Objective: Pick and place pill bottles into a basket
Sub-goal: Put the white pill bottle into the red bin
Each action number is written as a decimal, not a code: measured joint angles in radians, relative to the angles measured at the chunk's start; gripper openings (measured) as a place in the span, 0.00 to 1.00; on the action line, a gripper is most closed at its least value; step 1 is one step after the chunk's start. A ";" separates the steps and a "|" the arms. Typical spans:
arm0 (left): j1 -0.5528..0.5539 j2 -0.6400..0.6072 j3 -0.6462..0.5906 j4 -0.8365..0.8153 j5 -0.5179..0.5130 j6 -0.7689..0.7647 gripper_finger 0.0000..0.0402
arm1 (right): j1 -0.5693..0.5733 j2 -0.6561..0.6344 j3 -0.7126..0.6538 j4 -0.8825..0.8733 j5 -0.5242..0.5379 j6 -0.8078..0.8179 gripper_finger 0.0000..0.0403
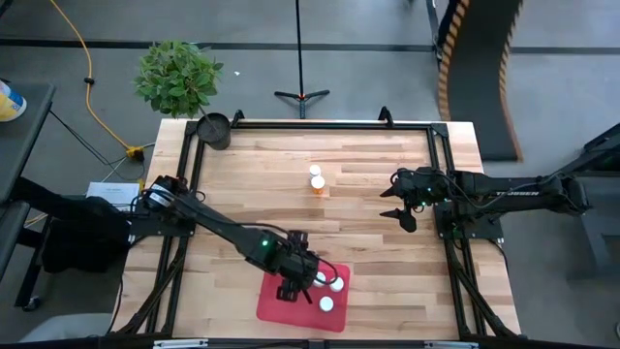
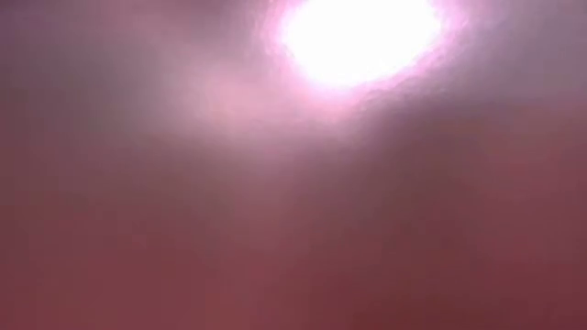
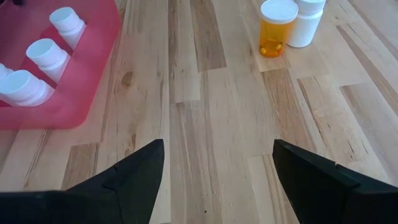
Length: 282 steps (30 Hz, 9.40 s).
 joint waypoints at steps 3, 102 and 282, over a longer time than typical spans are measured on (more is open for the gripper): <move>-0.001 0.000 0.080 -0.078 -0.041 0.050 0.89 | 0.000 0.000 0.000 0.000 0.000 0.000 0.72; 0.872 0.178 0.327 -0.230 0.391 -0.407 0.89 | 0.000 0.000 0.000 0.006 -0.001 -0.012 0.72; 0.042 0.206 0.737 -0.646 -0.097 -0.470 0.46 | 0.120 0.002 0.000 -0.015 0.064 0.028 0.72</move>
